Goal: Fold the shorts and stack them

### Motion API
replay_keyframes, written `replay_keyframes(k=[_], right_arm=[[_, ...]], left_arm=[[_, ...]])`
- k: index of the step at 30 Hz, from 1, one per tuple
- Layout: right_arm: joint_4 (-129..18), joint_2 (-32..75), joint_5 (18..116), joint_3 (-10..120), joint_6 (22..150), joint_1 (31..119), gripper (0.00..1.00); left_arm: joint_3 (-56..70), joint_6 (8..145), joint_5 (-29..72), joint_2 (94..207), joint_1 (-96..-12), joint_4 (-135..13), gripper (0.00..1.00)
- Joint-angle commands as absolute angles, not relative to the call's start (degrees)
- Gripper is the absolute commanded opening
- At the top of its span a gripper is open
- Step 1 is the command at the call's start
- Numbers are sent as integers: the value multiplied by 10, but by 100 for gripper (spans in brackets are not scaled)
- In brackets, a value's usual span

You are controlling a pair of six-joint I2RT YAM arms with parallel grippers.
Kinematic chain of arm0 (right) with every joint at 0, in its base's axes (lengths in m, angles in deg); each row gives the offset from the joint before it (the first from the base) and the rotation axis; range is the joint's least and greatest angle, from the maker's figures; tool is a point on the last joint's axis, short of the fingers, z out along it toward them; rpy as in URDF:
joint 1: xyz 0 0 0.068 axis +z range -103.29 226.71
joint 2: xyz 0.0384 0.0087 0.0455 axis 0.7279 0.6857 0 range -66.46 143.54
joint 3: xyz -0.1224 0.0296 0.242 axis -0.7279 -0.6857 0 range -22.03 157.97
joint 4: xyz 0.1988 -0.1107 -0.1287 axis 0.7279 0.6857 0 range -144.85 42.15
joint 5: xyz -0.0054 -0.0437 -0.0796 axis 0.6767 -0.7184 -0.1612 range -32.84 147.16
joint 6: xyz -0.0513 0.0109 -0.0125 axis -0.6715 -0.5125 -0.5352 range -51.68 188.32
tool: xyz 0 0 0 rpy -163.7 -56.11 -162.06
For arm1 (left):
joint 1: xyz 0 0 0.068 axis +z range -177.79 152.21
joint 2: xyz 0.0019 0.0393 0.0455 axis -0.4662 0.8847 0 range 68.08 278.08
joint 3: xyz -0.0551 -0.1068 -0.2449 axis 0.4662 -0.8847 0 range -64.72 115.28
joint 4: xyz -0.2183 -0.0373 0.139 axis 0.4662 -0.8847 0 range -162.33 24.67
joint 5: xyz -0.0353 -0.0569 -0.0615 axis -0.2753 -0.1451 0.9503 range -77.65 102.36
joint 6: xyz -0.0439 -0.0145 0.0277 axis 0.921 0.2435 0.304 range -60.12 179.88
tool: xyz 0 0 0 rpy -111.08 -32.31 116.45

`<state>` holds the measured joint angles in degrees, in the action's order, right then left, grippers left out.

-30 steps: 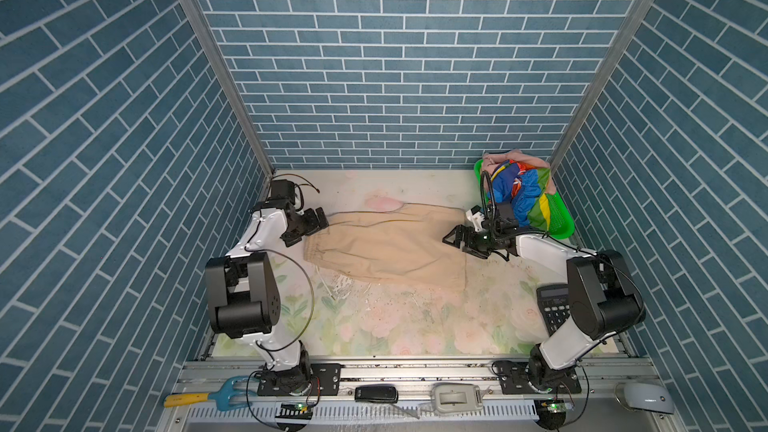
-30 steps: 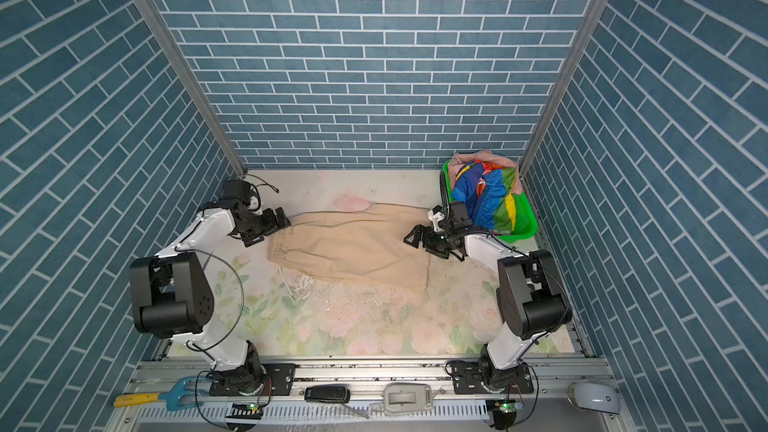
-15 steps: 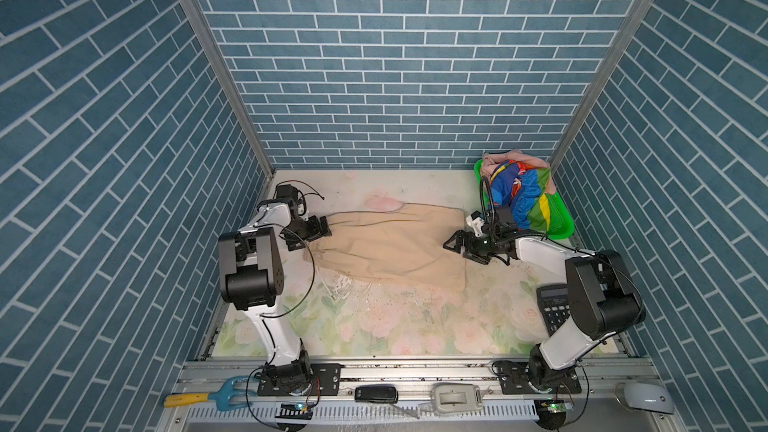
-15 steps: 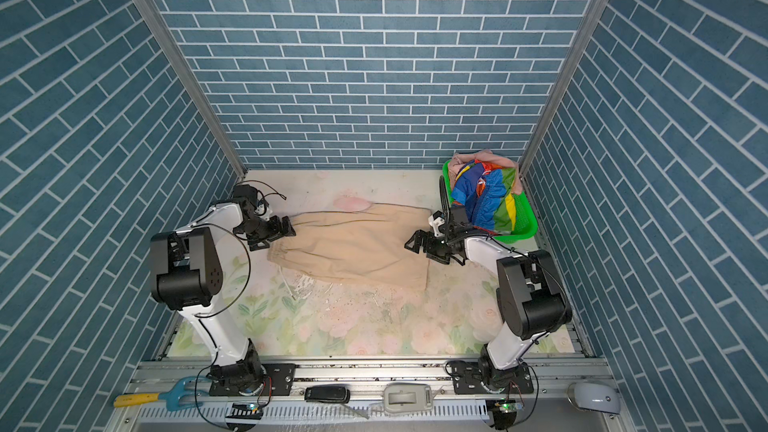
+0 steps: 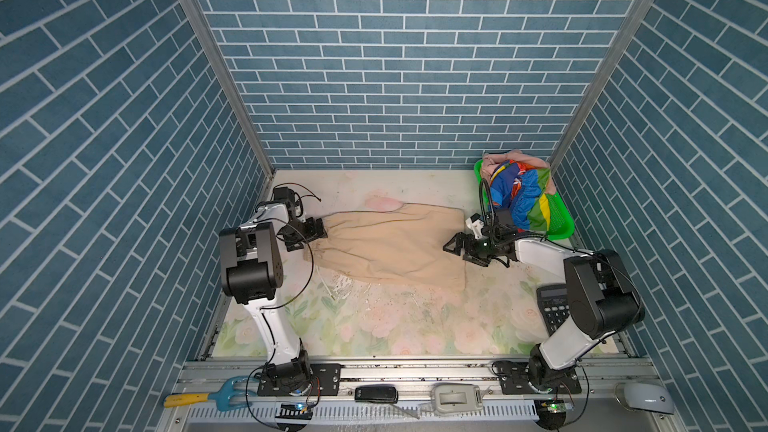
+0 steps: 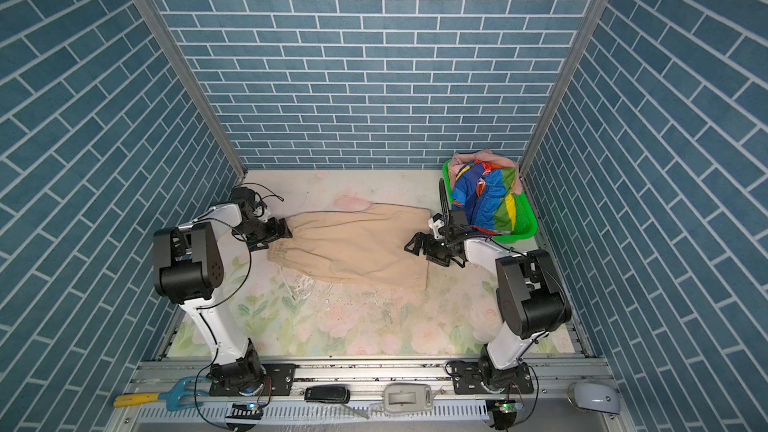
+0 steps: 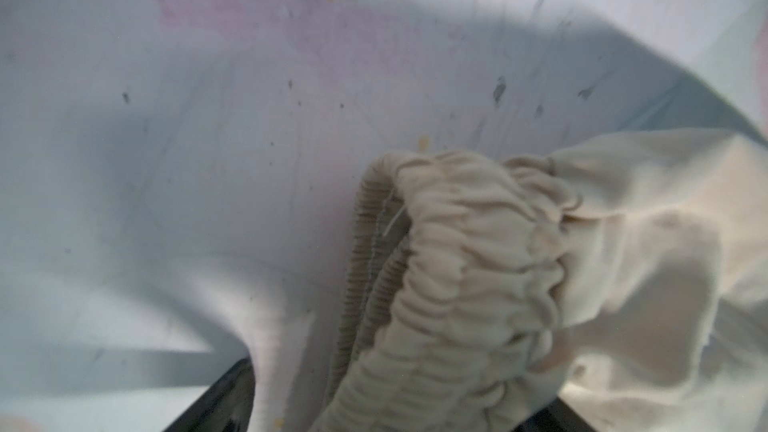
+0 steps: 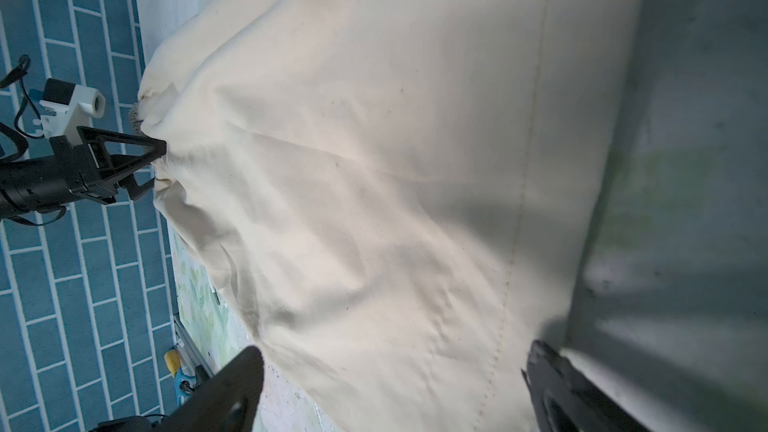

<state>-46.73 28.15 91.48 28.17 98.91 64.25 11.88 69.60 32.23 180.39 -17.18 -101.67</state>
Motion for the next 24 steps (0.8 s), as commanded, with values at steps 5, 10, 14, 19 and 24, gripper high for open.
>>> replay_keyframes(k=[5,10,14,19,24], right_arm=[[-474,287,920,275,988,640,99],[-472,284,917,274,987,640,99],[-471,284,912,274,987,640,99],[-471,279,909,274,989,640,99],[-466,276,907,276,988,641,99]], left_arm=[[126,696,329,1841,-182,-1019,81],[135,681,312,1856,-199,-1038,72],[142,676,305,1864,-204,-1049,57],[151,662,284,1858,-209,-1066,37],[155,650,266,1850,-224,-1081,24]])
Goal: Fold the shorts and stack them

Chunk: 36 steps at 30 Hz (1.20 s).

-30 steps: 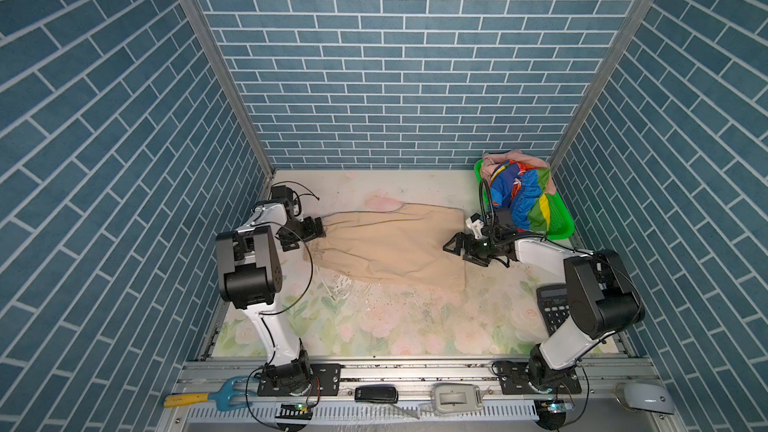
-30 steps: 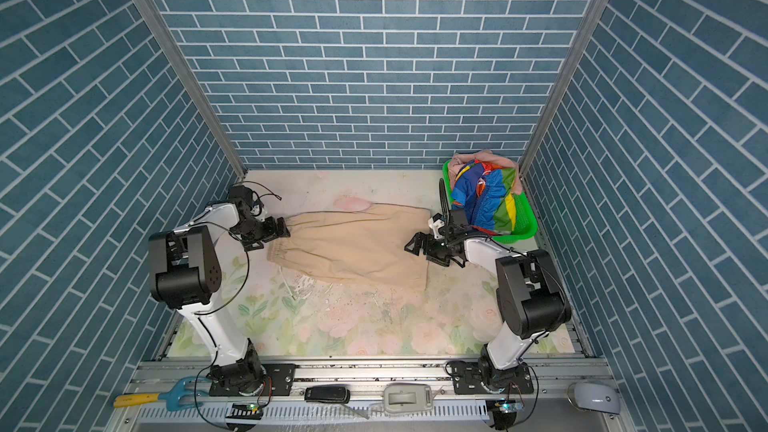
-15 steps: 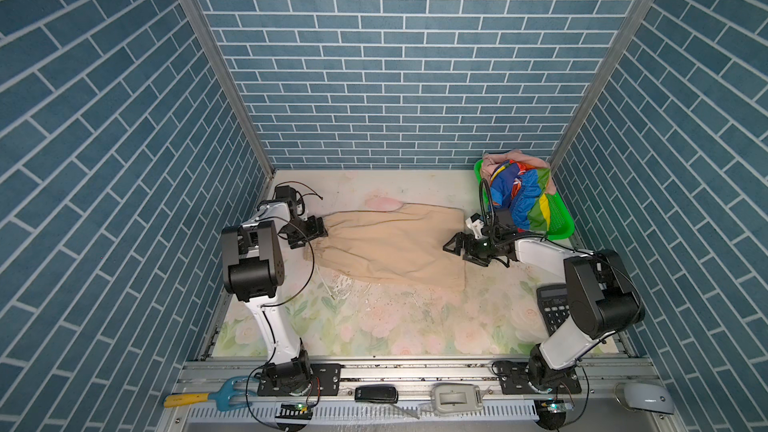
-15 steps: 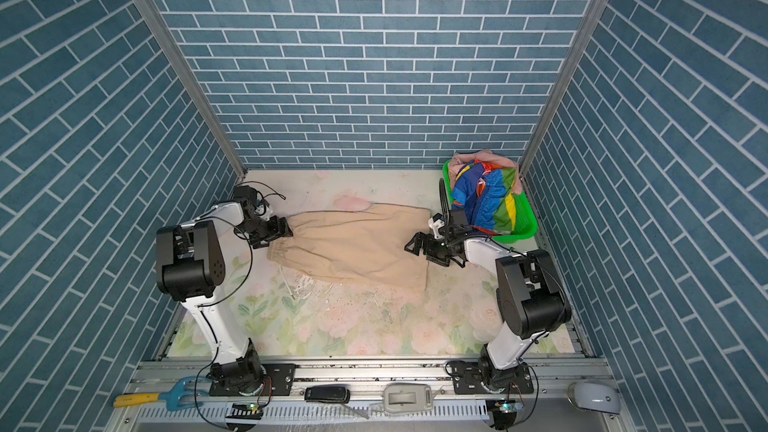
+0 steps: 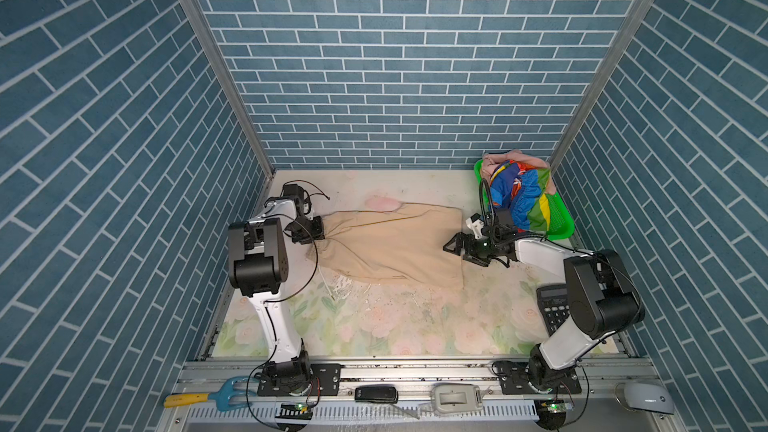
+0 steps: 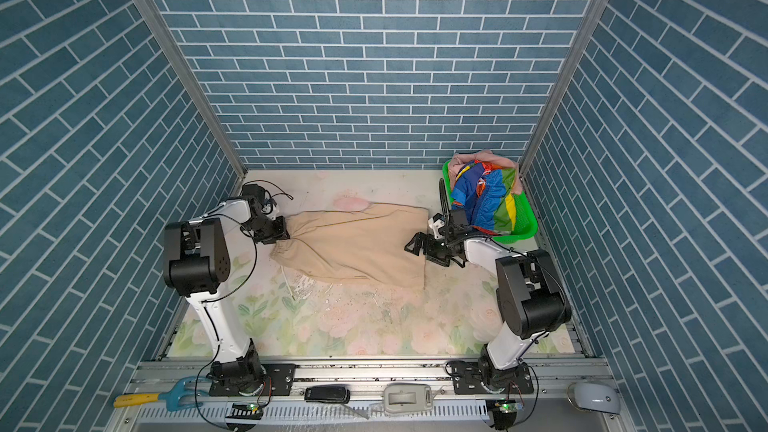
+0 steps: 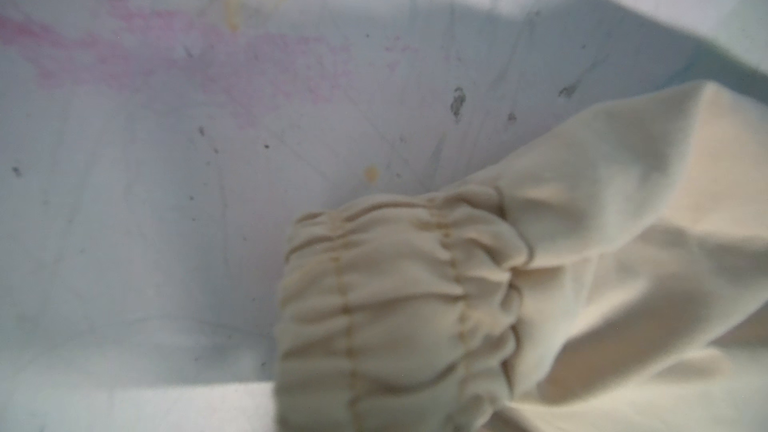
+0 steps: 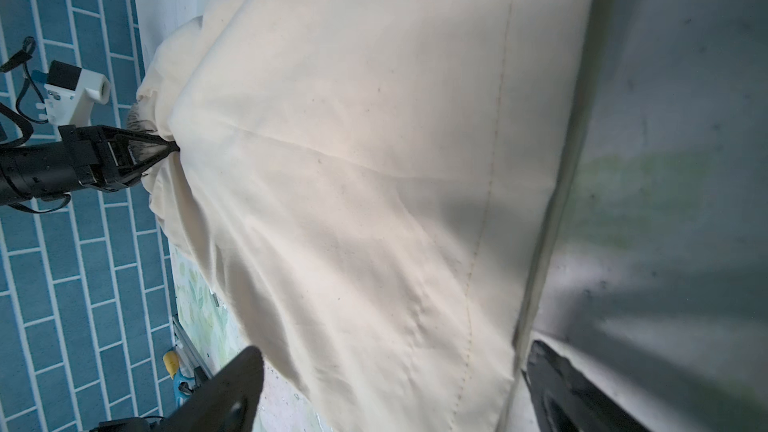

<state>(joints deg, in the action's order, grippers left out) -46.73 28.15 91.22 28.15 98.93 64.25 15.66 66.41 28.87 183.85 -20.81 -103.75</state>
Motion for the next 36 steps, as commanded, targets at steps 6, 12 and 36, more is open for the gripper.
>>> replay_keyframes(k=[6,12,36], right_arm=[[-455,276,894,284,989,640,99],[-405,271,846,313,970,640,99],[-412,364,834,505,1019,742,99]], left_arm=[[165,642,254,1856,-251,-1096,4],[172,638,235,1845,-258,-1115,0],[339,640,151,1769,-325,-1282,0]])
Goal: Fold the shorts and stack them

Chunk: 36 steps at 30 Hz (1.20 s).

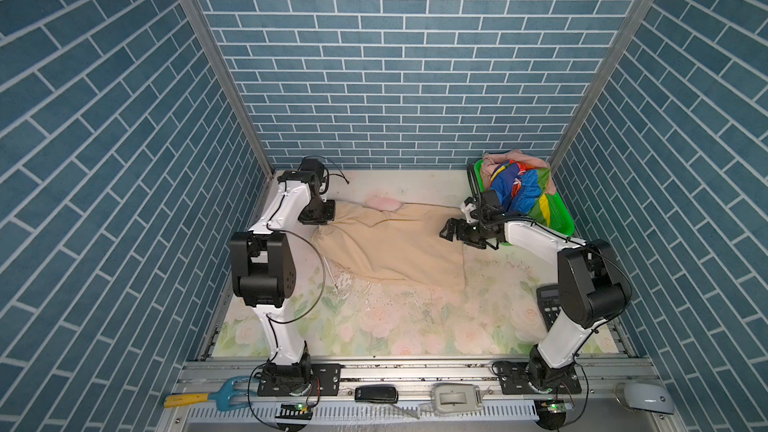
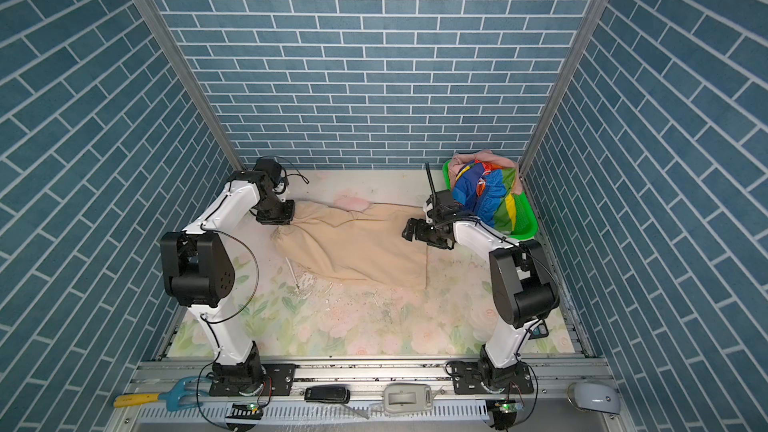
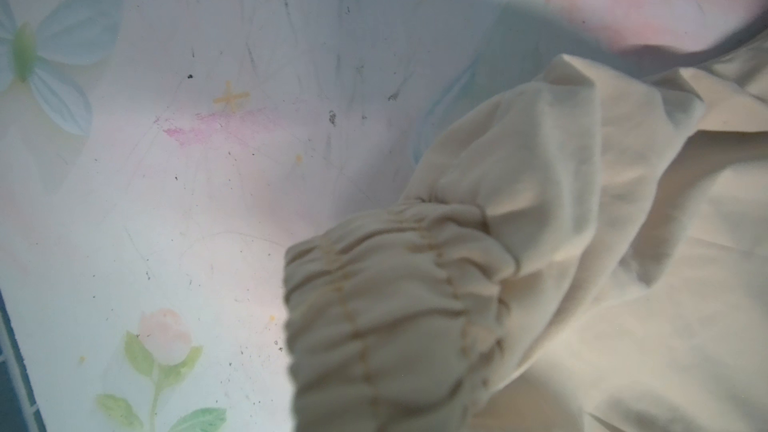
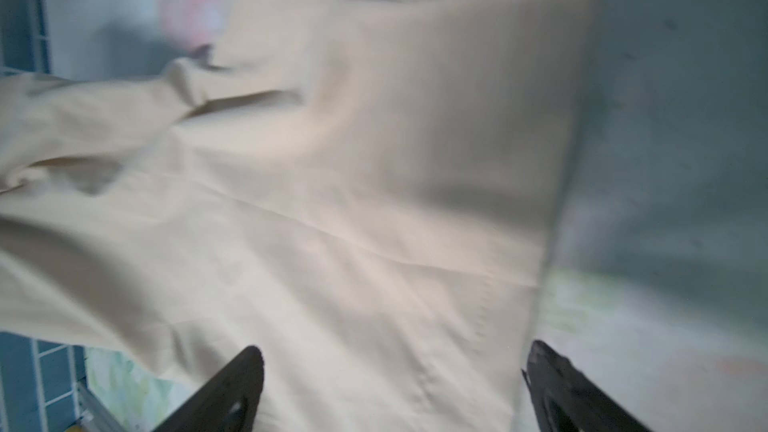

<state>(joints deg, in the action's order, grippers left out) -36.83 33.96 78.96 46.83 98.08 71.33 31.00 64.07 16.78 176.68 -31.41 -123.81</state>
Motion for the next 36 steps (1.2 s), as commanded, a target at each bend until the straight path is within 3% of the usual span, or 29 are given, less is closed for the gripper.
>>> replay_keyframes(k=[1,6,17,36], right_arm=[[-433,377,852,518,1038,753,99],[-566,451,920,577,1144,807,99],[-690,661,939,742,1255,858,99],[-489,914,914,1128,1179,812,99]], left_arm=[[349,639,144,1768,-330,-1288,0],[377,635,131,1764,-338,-1311,0],[342,629,144,1753,-338,-1292,0],[298,611,136,1736,-337,-1280,0]])
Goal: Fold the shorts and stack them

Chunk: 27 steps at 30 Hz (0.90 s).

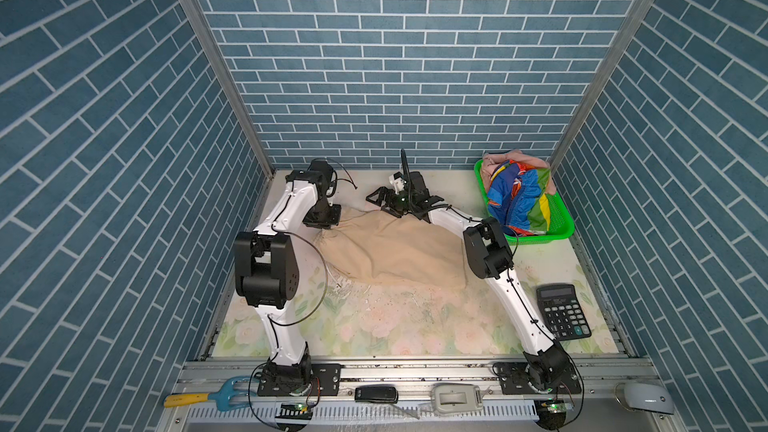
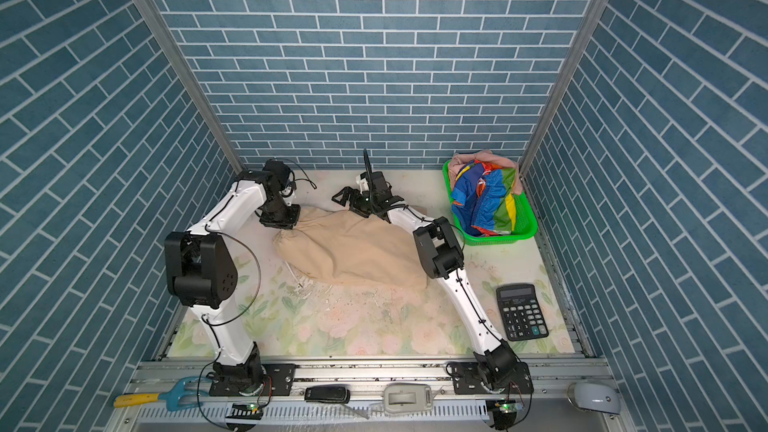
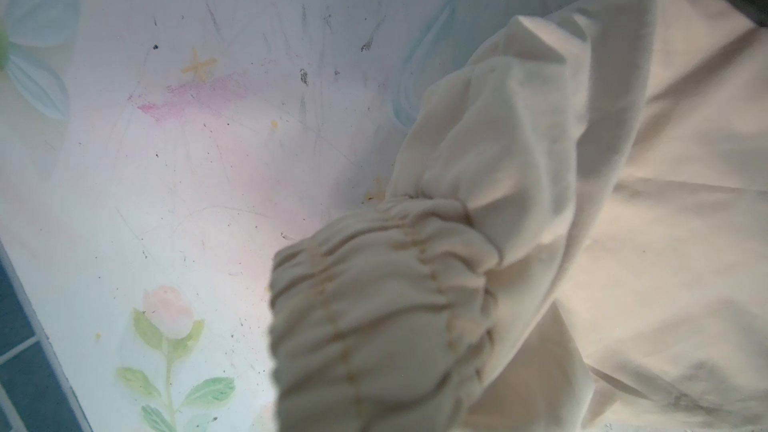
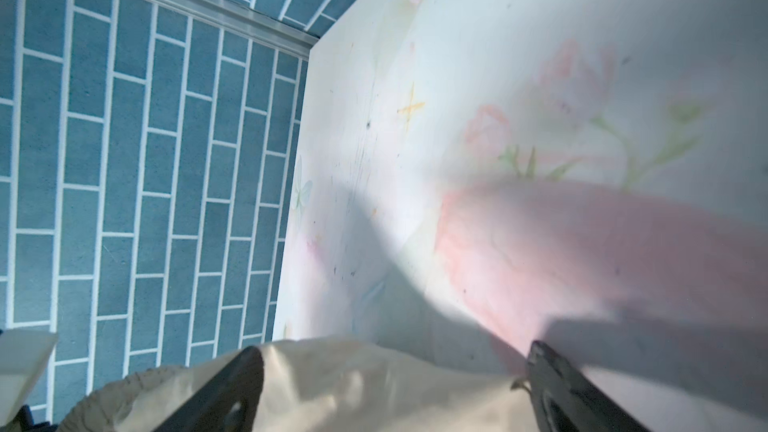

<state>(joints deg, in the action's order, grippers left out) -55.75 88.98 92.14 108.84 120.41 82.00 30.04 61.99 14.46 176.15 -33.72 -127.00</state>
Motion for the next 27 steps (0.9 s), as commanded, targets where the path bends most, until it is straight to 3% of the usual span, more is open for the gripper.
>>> replay_keyframes(k=[1,7,17,27], right_arm=[[-484,908,919,1141,1175,809,99],[-485,786,945,1064,1149,801,99],[-605,510,930,664,1142,804,99],[-809,439,938,399,1237,876,99]], left_arm=[[303,611,134,1735,-337,-1285,0],[337,618,137,1736,-339,-1307,0],[383,641,115,1770,-388,-1334,0],[443,673,109,1804,-439,-1366,0]])
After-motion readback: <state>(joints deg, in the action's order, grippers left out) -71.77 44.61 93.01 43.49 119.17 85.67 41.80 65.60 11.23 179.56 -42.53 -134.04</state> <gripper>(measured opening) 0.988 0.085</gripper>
